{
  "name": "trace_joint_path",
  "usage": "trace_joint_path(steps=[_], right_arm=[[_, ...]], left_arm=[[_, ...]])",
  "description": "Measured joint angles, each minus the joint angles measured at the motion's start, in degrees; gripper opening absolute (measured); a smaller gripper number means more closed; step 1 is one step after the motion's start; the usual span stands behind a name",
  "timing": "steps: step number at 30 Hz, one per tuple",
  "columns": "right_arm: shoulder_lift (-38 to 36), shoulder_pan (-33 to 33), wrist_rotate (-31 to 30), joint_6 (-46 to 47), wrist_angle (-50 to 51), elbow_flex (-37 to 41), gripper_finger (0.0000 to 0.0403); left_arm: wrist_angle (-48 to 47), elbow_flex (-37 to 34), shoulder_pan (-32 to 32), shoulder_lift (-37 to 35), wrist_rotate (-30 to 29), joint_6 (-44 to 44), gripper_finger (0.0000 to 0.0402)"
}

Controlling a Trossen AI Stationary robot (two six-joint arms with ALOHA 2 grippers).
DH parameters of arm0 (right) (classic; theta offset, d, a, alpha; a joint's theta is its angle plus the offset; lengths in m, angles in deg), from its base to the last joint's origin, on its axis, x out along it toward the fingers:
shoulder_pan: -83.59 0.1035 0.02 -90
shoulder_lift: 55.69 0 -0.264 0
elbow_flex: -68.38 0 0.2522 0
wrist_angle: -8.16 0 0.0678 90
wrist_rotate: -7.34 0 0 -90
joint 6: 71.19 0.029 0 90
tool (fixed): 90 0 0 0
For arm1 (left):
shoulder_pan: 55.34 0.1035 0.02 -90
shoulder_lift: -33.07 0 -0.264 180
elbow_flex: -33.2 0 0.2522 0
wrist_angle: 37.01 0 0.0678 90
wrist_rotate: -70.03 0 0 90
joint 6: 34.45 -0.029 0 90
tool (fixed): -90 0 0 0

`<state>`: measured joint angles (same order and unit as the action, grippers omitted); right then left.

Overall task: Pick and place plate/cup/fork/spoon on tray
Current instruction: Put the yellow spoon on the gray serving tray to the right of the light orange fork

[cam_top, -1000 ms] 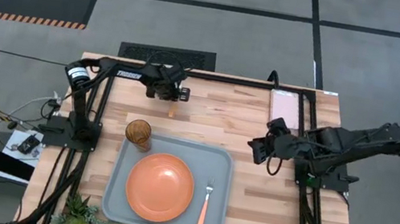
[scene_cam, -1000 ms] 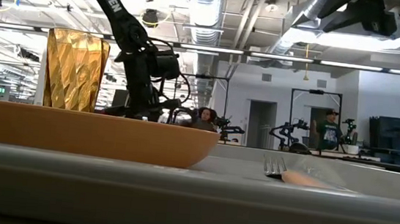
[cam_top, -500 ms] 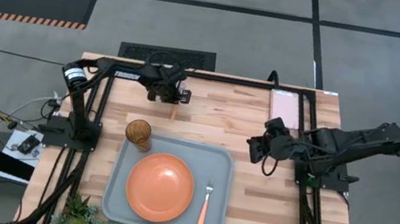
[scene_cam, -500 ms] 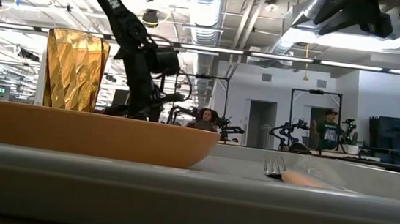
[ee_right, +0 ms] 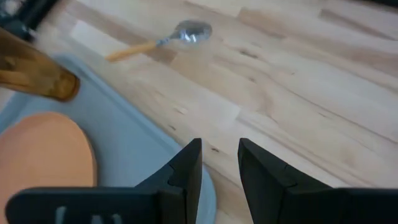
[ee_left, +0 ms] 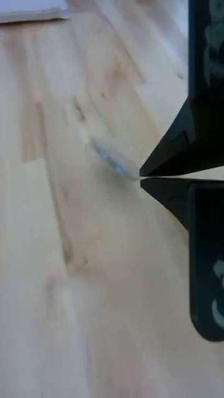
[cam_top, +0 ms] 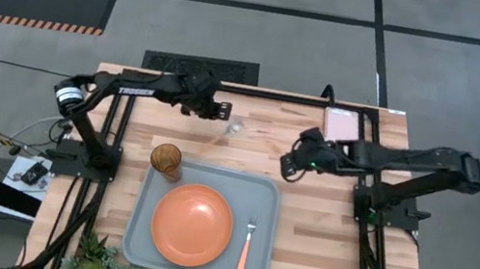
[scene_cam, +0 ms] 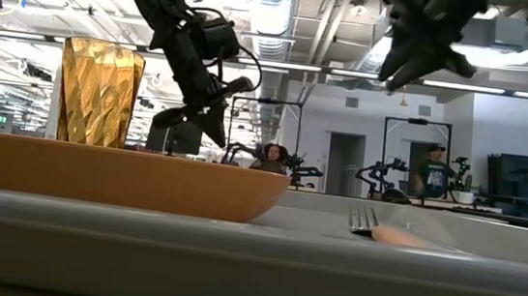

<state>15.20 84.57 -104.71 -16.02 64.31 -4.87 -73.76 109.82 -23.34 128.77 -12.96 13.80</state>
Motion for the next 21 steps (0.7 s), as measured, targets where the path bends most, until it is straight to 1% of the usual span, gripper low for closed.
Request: trace_joint_path(steps=[2,4,7,10,14,16,18,21], right_arm=[[1.7,-1.06,2.15,-1.85,-1.13,0.0,0.0129],[2.82,-1.49,3.39,-2.82,-1.56,0.02,0.0129],[3.6,-1.17,3.96,-3.04,-0.45,0.02,0.0129],[2.68,0.18,3.94,-1.71,2.1,0.02,0.0129],[-0.57,3.59,3.59,1.81,7.7,0.02,0.0129],[-1.95,5.61,2.47,3.89,10.7,0.02,0.0129],[-2.92,7.55,1.21,6.28,12.37,0.02,0.0129],[-3.59,9.69,-0.05,9.1,13.8,0.02,0.0129]], left_arm=[[0.01,0.0,-0.53,0.13,0.19,-1.54,0.0001],[-0.24,0.0,-0.95,0.15,-0.9,-3.81,0.0001],[-0.64,0.0,-0.98,0.04,-1.3,-8.36,0.0017],[-0.2,0.0,-1.67,-0.03,-0.21,-13.04,0.0055],[-0.38,0.0,-5.68,-0.03,0.32,-19.12,0.0127],[-0.2,0.0,-8.21,-0.03,-2.11,-21.82,0.0161],[0.16,0.0,-10.81,-0.01,-7.05,-23.99,0.0187],[2.64,0.02,-13.9,-0.01,-12.95,-26.18,0.0209]])
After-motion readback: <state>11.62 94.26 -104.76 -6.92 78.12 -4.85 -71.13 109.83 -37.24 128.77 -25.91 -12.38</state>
